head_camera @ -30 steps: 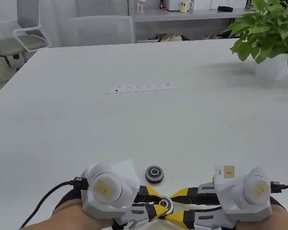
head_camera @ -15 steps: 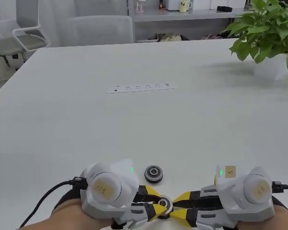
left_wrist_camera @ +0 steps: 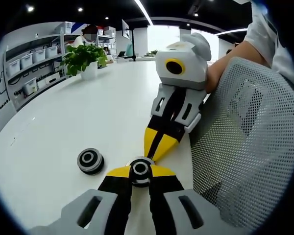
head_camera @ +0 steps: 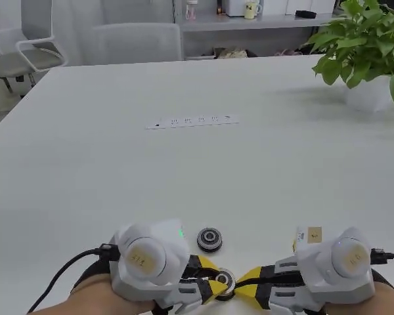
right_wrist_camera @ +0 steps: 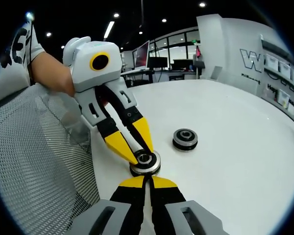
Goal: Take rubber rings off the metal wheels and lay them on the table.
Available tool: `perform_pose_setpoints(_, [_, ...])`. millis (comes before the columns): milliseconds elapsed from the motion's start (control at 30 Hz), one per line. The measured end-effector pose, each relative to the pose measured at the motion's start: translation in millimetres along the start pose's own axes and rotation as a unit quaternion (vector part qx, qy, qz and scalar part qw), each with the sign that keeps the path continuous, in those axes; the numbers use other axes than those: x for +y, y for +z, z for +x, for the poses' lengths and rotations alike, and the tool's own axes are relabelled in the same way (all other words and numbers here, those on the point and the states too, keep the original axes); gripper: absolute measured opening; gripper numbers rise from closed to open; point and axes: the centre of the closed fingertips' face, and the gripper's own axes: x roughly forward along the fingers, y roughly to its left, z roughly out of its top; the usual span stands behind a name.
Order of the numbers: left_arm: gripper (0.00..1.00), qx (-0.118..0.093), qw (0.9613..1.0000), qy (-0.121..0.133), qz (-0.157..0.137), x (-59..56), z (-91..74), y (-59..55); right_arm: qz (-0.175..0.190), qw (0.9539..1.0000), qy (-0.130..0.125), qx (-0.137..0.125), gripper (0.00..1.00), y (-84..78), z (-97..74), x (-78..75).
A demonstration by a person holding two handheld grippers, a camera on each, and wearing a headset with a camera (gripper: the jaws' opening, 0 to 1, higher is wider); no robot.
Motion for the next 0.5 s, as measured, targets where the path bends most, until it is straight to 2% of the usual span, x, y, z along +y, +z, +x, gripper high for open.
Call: perform_pose_setpoints(500, [0.08, 0.000, 1.0000, 0.000, 0.001, 0.6, 0.4, 0.4, 0.041, 0.9991, -0.002, -0.011, 0.00, 3.5, -2.5, -1.9])
